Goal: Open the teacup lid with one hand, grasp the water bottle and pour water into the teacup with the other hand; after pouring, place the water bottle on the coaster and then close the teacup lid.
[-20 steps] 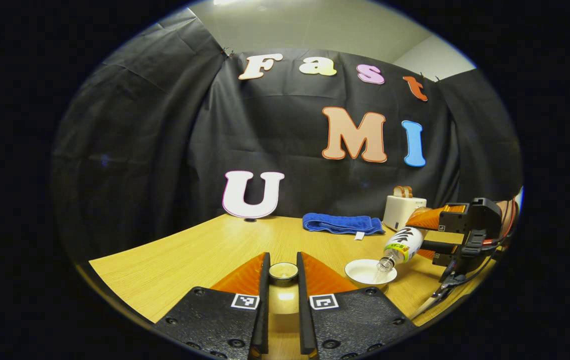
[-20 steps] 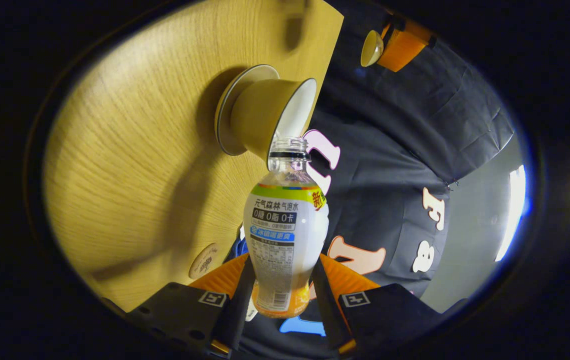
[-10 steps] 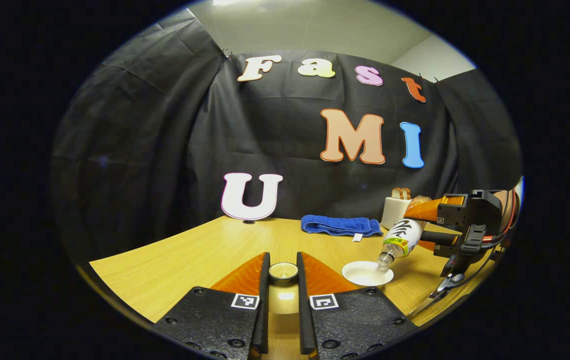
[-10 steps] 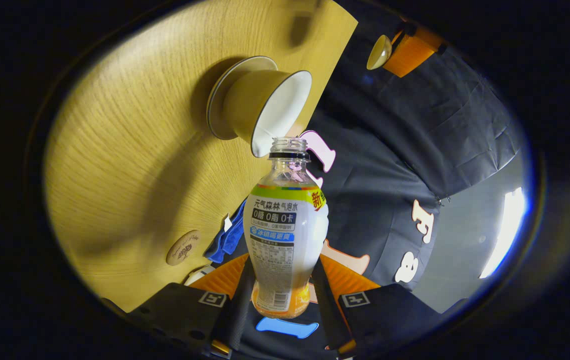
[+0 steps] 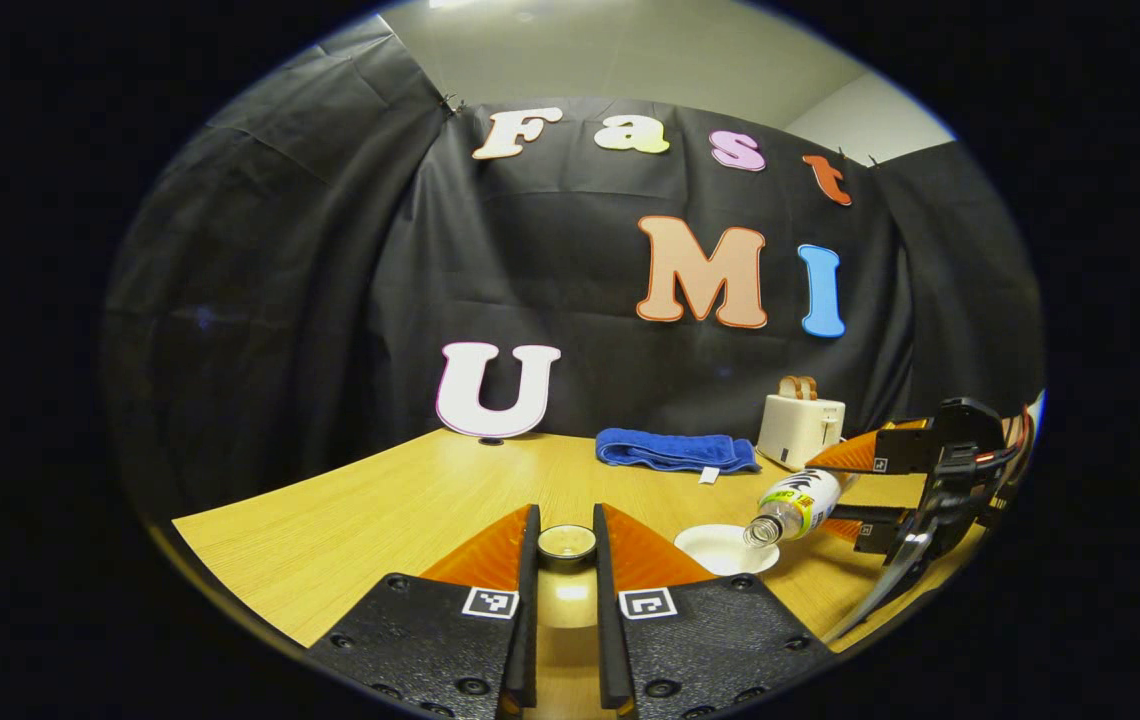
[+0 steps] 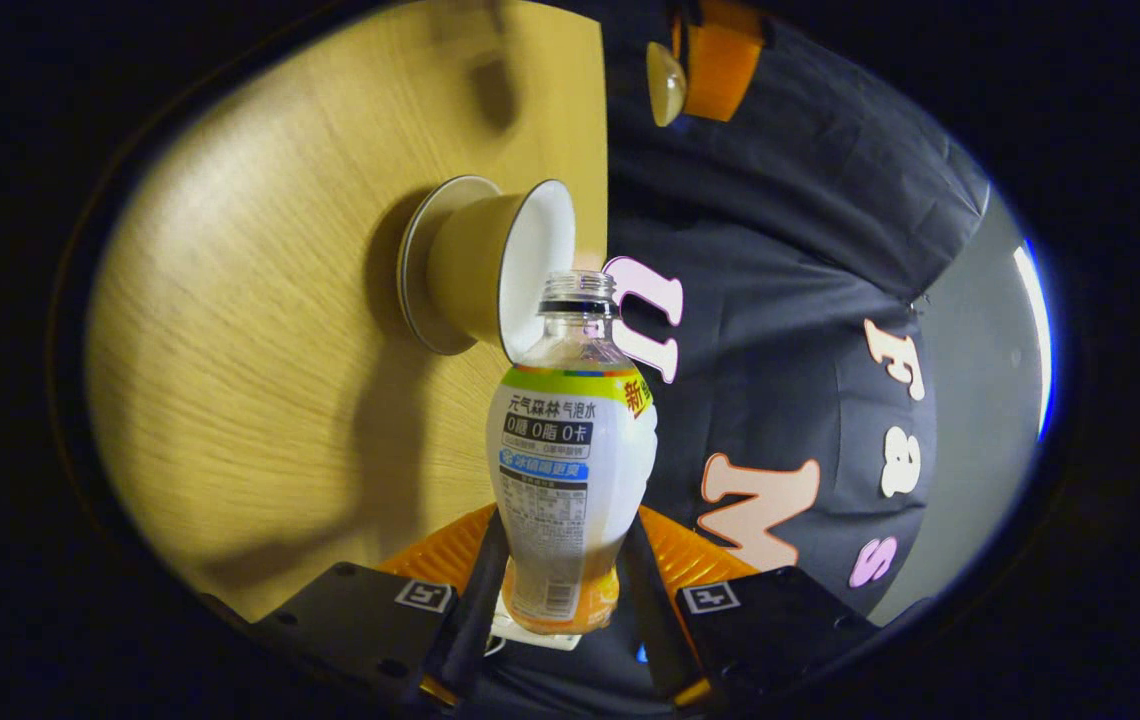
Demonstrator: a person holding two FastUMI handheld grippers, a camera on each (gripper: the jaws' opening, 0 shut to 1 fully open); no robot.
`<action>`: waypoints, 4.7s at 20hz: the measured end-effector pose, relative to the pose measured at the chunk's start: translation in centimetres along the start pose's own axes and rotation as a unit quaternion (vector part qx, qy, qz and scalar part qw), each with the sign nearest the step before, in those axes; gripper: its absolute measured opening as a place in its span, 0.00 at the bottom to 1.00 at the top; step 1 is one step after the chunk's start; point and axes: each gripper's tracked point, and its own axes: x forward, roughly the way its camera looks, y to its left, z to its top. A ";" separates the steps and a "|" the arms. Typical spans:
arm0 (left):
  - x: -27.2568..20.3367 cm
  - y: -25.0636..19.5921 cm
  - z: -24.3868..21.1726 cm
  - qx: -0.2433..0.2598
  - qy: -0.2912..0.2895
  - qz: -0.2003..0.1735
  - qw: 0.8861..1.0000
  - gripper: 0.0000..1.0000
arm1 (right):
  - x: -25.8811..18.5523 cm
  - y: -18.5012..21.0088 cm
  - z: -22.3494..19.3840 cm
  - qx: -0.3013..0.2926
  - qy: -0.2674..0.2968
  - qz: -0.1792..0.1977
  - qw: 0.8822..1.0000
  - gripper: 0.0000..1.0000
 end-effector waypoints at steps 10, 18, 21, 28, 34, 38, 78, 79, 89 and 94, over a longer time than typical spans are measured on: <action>2.0 -4.5 1.0 0.004 0.000 -0.035 0.999 0.22 | 0.1 0.2 -1.1 0.365 -0.002 0.048 0.930 0.66; 3.1 -7.4 1.1 0.014 0.006 -0.064 0.998 0.22 | 1.9 -1.2 -6.0 0.593 0.017 0.038 0.804 0.71; 3.4 -8.0 1.3 0.016 0.004 -0.071 0.997 0.22 | 2.7 -2.7 -8.0 0.628 0.021 0.005 0.778 0.69; 3.4 -9.2 1.6 0.011 0.001 -0.082 0.997 0.22 | 6.9 -4.4 -13.2 0.717 0.027 -0.080 0.692 0.70; 3.2 -9.2 1.8 0.012 0.000 -0.082 0.997 0.22 | 9.5 -2.0 -15.4 0.737 0.060 -0.086 0.668 0.69; 3.3 -9.4 1.2 0.005 0.005 -0.085 0.996 0.22 | 10.4 0.0 -15.8 0.737 0.083 -0.073 0.667 0.70; 6.1 -12.0 -4.4 0.060 0.034 -0.061 0.996 0.96 | -6.3 -4.2 -11.3 0.753 0.014 -0.135 0.644 0.94; 5.7 -11.7 -4.2 0.061 0.029 -0.052 0.996 0.96 | -7.1 -3.8 -11.1 0.750 0.020 -0.144 0.645 0.99; 3.5 -11.2 -3.3 0.058 0.000 -0.037 0.998 0.96 | -10.9 0.8 -10.0 0.743 0.074 -0.180 0.640 0.99; 3.6 -11.3 -3.3 0.057 0.001 -0.041 0.997 0.96 | -11.6 0.8 -10.4 0.749 0.077 -0.199 0.627 0.95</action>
